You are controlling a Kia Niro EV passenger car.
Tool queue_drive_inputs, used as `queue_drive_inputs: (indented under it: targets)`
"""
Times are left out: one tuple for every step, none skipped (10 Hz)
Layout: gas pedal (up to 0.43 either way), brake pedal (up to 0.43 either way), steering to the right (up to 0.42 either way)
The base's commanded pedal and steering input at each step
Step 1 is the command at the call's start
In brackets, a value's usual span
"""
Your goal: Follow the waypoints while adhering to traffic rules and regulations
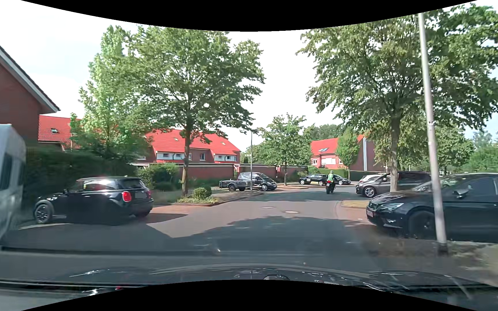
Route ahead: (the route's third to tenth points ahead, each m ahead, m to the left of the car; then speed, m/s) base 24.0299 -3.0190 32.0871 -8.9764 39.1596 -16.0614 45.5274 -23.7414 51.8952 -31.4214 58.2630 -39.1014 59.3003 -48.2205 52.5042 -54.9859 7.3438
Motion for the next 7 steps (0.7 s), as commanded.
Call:
queue_drive_inputs:
  targets:
    - [0.118, 0.0, 0.091]
    - [0.118, 0.0, 0.091]
    - [0.11, 0.0, 0.091]
    - [0.11, 0.0, 0.091]
    - [0.11, 0.0, 0.092]
    - [0.11, 0.0, 0.092]
    - [0.11, 0.0, 0.092]
